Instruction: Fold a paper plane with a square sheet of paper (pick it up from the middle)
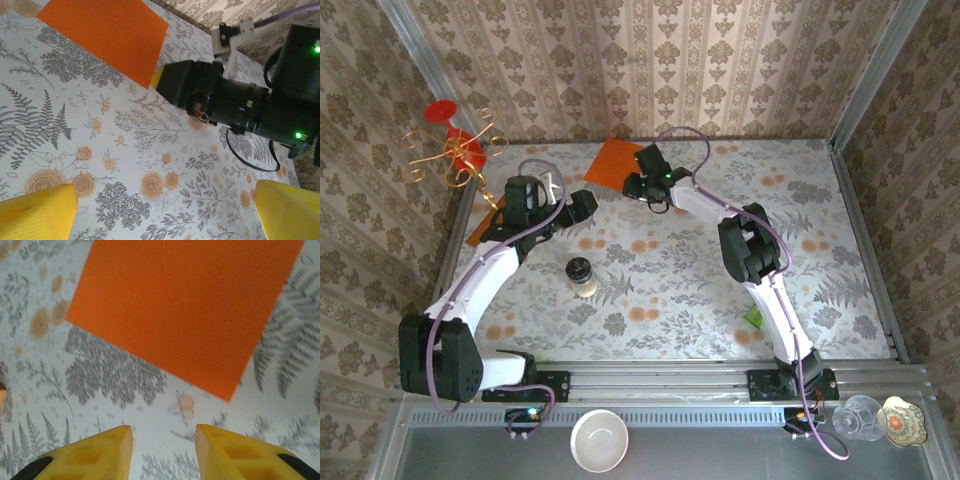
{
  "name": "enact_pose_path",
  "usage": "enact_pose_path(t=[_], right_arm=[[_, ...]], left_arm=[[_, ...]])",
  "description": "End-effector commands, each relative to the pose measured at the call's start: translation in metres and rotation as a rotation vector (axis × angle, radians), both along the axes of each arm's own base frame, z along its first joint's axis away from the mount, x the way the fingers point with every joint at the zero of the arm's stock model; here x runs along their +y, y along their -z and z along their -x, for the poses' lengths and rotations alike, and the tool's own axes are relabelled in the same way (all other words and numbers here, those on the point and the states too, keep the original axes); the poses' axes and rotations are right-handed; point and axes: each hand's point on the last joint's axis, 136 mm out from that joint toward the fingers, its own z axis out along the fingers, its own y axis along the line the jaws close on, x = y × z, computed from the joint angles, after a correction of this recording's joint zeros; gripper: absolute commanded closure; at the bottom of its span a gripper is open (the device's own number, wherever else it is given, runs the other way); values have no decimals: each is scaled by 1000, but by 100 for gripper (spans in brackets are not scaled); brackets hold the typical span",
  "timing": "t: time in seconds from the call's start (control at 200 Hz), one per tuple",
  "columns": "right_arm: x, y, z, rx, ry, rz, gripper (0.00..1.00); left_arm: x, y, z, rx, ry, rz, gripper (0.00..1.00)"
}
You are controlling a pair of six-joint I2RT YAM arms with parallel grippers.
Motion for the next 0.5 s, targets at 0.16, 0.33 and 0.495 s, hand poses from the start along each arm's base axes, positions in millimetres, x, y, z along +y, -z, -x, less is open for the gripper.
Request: enact_pose_path(t=[0.16, 0.33, 0.495], right_arm=[[-4, 21, -32, -6, 95, 29, 58], [-3, 32, -39, 1, 106, 28, 57], [-8, 54, -32, 65, 119, 42, 57]], left_arm=[[-12, -1, -4, 50, 37, 15, 9], [-14, 0, -7, 69, 44, 12, 10], [-15, 0, -8, 79, 47, 12, 11]])
